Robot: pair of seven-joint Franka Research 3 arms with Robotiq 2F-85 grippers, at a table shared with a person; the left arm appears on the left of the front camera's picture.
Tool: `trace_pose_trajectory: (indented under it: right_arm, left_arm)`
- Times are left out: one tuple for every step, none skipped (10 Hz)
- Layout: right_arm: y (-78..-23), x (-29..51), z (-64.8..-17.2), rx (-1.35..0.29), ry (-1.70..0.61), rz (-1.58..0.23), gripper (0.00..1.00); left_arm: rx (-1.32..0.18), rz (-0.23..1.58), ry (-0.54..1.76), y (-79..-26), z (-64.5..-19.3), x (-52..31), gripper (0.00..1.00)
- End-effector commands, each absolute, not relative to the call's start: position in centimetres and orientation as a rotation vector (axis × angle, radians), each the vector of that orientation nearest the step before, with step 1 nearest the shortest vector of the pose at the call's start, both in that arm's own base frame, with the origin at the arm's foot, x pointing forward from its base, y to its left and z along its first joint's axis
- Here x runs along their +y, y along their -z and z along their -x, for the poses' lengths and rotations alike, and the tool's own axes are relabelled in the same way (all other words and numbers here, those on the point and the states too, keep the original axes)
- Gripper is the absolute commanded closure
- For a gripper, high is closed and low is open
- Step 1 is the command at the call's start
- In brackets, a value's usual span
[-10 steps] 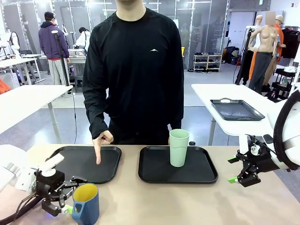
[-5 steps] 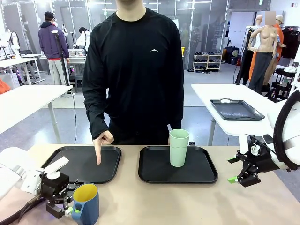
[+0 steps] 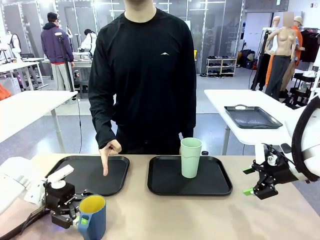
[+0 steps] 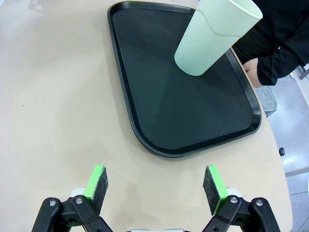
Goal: Sort and store the cups by type.
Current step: Pick up the Handle plastic cup and place it into the empty Flat Tray.
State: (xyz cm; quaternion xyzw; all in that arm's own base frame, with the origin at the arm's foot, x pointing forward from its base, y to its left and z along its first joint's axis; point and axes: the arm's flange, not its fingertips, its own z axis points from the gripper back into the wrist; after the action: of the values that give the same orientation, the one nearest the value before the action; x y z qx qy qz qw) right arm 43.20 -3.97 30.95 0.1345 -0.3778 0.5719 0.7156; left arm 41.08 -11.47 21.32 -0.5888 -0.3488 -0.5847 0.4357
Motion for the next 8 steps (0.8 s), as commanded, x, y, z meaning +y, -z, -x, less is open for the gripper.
trace_pose_trajectory:
  right_arm:
    - [-30.8,-4.0,-43.5,-0.849,-1.262,-0.302,0.0]
    - [-30.8,-4.0,-43.5,-0.849,-1.262,-0.302,0.0]
    - [-30.8,-4.0,-43.5,-0.849,-1.262,-0.302,0.0]
    - [-30.8,-4.0,-43.5,-0.849,-1.262,-0.302,0.0]
    - [-30.8,-4.0,-43.5,-0.849,-1.262,-0.302,0.0]
    - [-30.8,-4.0,-43.5,-0.849,-1.262,-0.302,0.0]
    - [-30.8,-4.0,-43.5,-0.849,-1.262,-0.302,0.0]
    - [-30.8,-4.0,-43.5,-0.849,-1.262,-0.302,0.0]
  left_arm:
    - [-0.923,1.495,1.48,-17.1,-39.3,-10.3,0.28]
    - [-0.912,1.495,1.484,-17.0,-39.3,-10.4,0.38]
    - [-0.903,1.499,1.479,-17.0,-39.3,-10.4,0.47]
    - [-0.901,1.498,1.481,-17.1,-39.3,-10.5,0.57]
    - [-0.924,1.483,1.497,-17.2,-39.3,-10.5,0.66]
    - [-0.943,1.44,1.527,-18.1,-39.5,-10.2,0.66]
    - [-0.994,1.407,1.503,-19.3,-40.0,-9.6,0.66]
    - [-1.018,1.422,1.476,-20.5,-40.5,-8.9,0.66]
